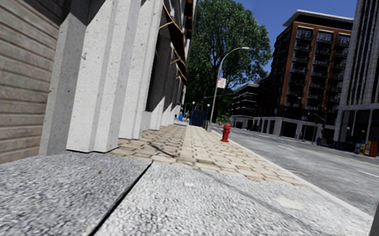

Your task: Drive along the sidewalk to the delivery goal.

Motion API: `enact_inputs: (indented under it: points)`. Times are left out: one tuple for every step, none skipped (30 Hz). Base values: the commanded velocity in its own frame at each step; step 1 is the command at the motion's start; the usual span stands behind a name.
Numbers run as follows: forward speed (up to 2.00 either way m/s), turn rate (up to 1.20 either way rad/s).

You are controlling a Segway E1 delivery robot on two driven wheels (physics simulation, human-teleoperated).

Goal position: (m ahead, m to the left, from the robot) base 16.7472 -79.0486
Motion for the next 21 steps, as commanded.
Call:
enact_inputs:
  points:
    - [2.00, 0.00]
    - [2.00, 0.00]
    - [2.00, 0.00]
    - [2.00, 0.00]
    - [2.00, 0.00]
    - [2.00, 0.00]
    - [2.00, 0.00]
    - [2.00, 0.00]
    - [2.00, 0.00]
    - [2.00, 0.00]
    - [2.00, 0.00]
    - [2.00, 0.00]
    - [2.00, 0.00]
    - [2.00, 0.00]
    - [2.00, 0.00]
    - [2.00, 0.00]
    - [2.00, 0.00]
    - [2.00, 0.00]
    - [2.00, 0.00]
    - [2.00, 0.00]
    - [2.00, 0.00]
